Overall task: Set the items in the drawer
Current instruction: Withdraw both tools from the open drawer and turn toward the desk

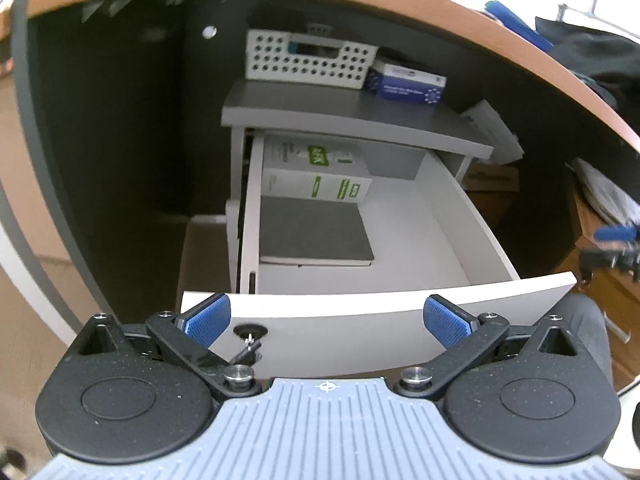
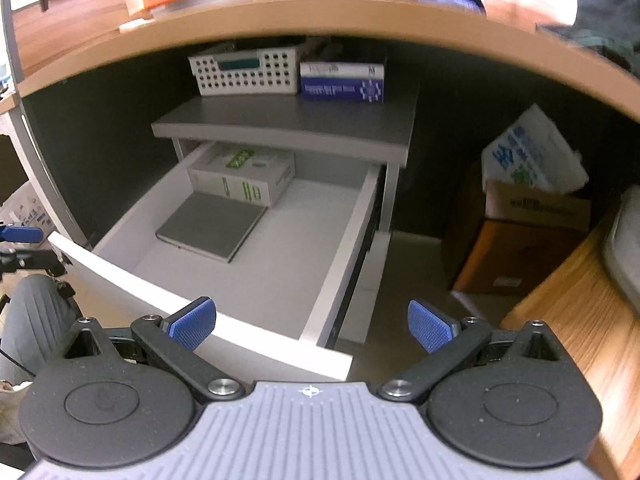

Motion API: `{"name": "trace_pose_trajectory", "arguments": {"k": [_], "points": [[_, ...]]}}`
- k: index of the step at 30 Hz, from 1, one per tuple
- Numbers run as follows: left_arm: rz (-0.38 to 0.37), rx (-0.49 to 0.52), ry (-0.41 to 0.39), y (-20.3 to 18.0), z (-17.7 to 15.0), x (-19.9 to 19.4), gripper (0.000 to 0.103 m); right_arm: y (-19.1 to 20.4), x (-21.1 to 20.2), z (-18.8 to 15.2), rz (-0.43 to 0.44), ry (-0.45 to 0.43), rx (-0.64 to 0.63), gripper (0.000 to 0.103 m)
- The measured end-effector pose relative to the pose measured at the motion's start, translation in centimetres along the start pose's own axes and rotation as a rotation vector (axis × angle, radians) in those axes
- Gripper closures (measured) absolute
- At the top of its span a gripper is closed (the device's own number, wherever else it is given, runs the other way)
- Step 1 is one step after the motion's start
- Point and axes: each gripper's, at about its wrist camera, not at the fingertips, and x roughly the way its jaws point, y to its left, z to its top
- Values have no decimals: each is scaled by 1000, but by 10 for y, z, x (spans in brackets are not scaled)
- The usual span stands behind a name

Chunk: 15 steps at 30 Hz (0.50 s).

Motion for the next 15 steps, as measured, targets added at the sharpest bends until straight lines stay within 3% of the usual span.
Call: {"name": "trace_pose_trajectory", "arguments": {"k": [6,15], "points": [[-20,62,-12,-8,10,-3,0,-10,-22,40,31,-48,-25,0],[-64,123,-24,-22,15,-2,0,-16,-55,111,-35,-156,-146,0]]}}
